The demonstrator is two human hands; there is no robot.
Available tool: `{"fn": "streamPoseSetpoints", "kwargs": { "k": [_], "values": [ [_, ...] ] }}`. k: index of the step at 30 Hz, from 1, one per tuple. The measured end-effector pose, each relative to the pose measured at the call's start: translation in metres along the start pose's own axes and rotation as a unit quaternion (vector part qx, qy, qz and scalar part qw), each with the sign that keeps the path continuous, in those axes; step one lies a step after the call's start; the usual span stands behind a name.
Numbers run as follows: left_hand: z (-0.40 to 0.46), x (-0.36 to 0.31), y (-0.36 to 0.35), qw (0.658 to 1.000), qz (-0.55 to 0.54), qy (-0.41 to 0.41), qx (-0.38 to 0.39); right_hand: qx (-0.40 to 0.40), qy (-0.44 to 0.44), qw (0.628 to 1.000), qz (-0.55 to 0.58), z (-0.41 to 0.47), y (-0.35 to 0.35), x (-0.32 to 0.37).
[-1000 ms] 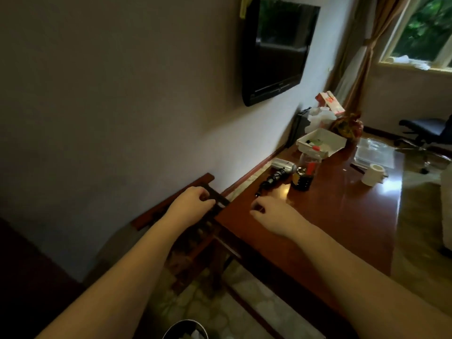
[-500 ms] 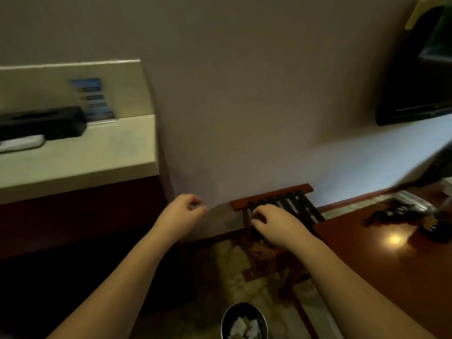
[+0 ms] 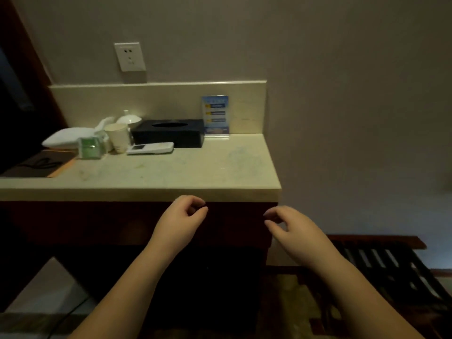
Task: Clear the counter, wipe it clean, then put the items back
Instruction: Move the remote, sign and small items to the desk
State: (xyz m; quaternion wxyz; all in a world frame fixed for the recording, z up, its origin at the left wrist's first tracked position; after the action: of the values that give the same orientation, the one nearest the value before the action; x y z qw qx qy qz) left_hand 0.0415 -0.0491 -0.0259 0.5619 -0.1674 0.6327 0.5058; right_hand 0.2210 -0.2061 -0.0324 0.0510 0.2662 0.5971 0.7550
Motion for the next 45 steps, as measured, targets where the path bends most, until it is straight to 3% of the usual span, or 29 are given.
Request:
{"fn": "streamPoseSetpoints", "kwargs": {
  "k": [6,14,21,28,39,45],
  "values": [
    [0.077,0.018,0.080,1.000,0.015,-0.021,-0.009,-0.055,0.012,0.998,-0.010,0.081,0.013,0.055],
    [0.177,0.039,0.138,0.993,0.116,-0.036,0.002,-0.017,-0.036,0.998,-0.054,0.179,0.021,0.068],
    [0.253,0.058,0.136,0.954,0.292,-0.020,0.058,0.007,-0.088,0.994,-0.062,0.269,0.012,0.057],
    [0.300,0.071,0.129,0.921,0.380,-0.011,0.085,0.013,-0.105,0.993,-0.045,0.358,-0.007,0.036],
    [0.335,0.086,0.119,0.893,0.433,-0.013,0.121,-0.021,-0.140,0.974,0.176,0.431,-0.041,0.005],
    [0.337,0.091,0.120,0.899,0.410,-0.007,0.153,0.012,-0.113,0.990,0.087,0.441,-0.048,0.001]
  ]
}}
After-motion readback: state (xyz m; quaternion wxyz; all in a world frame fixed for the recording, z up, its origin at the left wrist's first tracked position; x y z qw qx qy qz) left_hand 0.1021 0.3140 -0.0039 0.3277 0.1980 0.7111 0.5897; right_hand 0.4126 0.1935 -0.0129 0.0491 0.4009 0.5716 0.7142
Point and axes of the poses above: each hand's wrist, its own z-axis towards the middle knuckle, its own y-axis out of the back of the hand, x = y × z, the point moved 8 cm from there along z, towards the middle knuckle, and after that the axes turned 14 degrees about -z, right-handed, at the moved point
